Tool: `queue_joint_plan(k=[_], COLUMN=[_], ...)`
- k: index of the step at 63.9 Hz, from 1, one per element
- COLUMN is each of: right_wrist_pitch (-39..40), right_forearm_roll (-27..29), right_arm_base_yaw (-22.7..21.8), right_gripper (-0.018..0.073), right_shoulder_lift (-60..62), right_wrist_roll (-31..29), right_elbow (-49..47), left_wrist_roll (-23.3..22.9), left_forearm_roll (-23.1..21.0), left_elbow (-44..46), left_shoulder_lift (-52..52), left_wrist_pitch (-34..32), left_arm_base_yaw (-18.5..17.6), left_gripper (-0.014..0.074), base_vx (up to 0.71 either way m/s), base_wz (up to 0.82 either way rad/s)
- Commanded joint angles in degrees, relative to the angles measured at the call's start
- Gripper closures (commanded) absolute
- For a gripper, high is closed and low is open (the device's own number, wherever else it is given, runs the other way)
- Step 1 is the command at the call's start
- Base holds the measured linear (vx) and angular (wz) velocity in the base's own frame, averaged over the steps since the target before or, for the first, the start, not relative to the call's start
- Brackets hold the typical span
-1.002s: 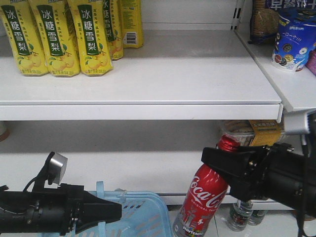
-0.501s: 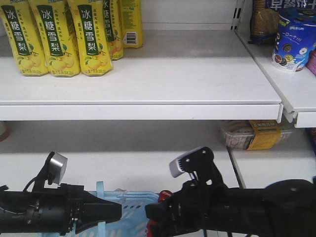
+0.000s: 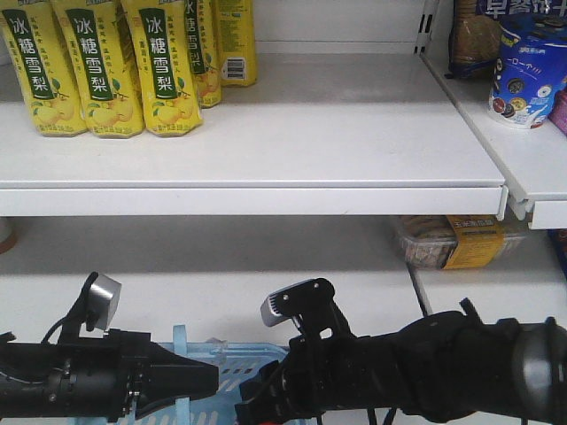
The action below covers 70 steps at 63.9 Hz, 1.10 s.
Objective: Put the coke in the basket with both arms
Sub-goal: 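Lower the bottle into the light-blue basket and open the right gripper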
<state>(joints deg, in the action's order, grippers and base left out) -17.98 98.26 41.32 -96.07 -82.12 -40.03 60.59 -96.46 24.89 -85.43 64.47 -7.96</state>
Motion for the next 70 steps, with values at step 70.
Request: queue_joint_plan(k=[70], right_wrist_pitch=[-1.77], right_forearm_roll=[-11.27], right_arm_base_yaw=[-0.17], right_gripper=[0.0141], right_shoulder_lift=[11.92], right_wrist_roll=[10.53], right_elbow=[-4.51], left_wrist_roll=[0.21], left_forearm_roll=[-5.50], left_elbow=[0.72], left_shoulder_lift=[1.95], left_wrist_pitch=[4.94], left_arm_base_yaw=[-0.18], left_gripper=[0.0603], base_vx=[0.00], base_wz=[0.00])
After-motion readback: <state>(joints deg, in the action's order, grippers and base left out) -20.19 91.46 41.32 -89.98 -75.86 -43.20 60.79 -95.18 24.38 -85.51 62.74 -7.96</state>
